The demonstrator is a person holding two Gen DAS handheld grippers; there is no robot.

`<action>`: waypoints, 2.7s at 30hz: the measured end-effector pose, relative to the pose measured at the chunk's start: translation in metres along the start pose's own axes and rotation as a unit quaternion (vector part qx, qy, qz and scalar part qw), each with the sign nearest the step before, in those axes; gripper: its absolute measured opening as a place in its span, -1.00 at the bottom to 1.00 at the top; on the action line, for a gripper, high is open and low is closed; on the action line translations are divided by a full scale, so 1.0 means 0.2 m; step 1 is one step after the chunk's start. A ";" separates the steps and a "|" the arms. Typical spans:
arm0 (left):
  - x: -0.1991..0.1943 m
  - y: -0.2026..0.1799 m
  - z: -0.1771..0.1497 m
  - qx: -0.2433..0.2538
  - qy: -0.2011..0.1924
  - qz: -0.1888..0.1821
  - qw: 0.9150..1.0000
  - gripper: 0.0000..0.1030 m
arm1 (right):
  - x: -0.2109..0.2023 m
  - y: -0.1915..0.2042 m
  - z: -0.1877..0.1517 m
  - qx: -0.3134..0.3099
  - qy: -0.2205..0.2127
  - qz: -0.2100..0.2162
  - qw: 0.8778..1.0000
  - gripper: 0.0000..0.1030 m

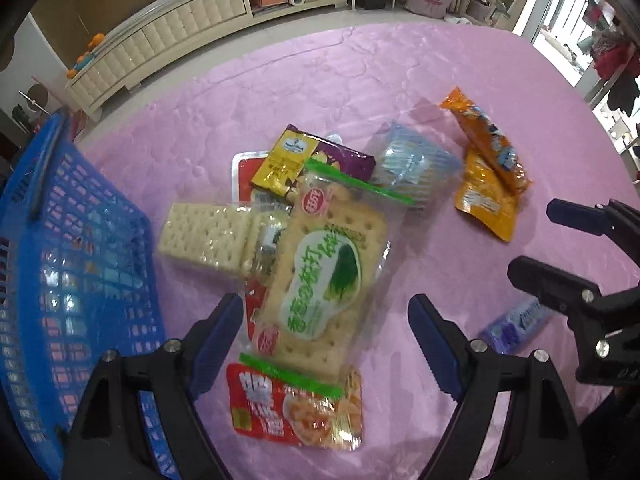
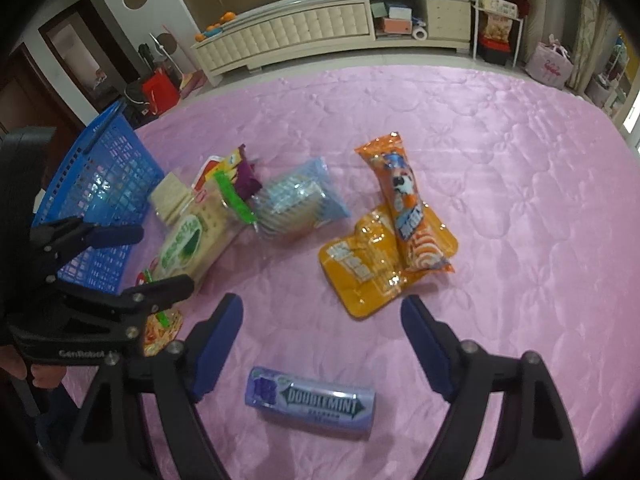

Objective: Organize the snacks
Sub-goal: 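Move the left tool to the green-labelled cracker pack and close on it, then lift the cracker pack with the left tool while the right grasps a light-blue bag, then carry both held snacks over the blue basket and open both tools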

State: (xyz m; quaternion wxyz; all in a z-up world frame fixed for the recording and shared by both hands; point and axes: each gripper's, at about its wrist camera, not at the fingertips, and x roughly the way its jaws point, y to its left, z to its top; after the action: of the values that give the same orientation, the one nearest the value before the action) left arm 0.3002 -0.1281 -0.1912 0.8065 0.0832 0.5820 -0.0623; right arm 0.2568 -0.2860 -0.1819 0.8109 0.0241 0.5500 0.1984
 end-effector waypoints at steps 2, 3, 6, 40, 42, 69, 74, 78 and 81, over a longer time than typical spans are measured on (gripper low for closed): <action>0.03 -0.01 0.02 0.009 0.004 0.006 1.000 0.61 | 0.02 -0.02 0.00 0.004 -0.001 0.004 1.000 0.64; 0.05 -0.01 0.02 0.012 0.006 0.011 1.000 0.61 | 0.03 -0.03 0.00 0.007 -0.001 0.005 1.000 0.64; 0.10 0.01 0.04 -0.001 0.015 0.014 1.000 0.61 | 0.03 -0.05 -0.01 0.013 -0.006 0.009 1.000 0.64; -0.14 0.28 -0.13 -0.088 -0.053 -0.049 0.993 0.15 | 0.28 0.20 0.32 -0.151 0.051 -0.015 0.987 0.47; -0.13 0.29 -0.14 -0.088 -0.052 -0.050 0.993 0.15 | 0.32 0.19 0.34 -0.151 0.057 -0.017 0.987 0.47; -0.45 0.17 -0.27 -0.069 -0.109 -0.066 0.989 0.15 | -0.20 0.33 0.13 -0.169 -0.018 -0.038 0.985 0.07; -0.68 0.14 -0.34 -0.056 -0.144 -0.062 0.986 0.15 | -0.42 0.39 0.09 -0.152 -0.047 -0.037 0.987 0.07; -0.86 0.18 -0.42 -0.058 -0.173 -0.066 0.981 0.15 | -0.58 0.48 0.10 -0.147 -0.076 -0.031 0.986 0.07; -0.95 0.24 -0.49 -0.061 -0.189 -0.058 0.978 0.15 | -0.66 0.56 0.13 -0.154 -0.096 -0.026 0.983 0.07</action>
State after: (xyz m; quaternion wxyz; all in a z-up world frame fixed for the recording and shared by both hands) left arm 0.1587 -0.0602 -0.0382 0.9006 -0.0134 0.4254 -0.0878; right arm 0.2053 -0.2249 -0.0258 0.8588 -0.0961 0.4332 0.2561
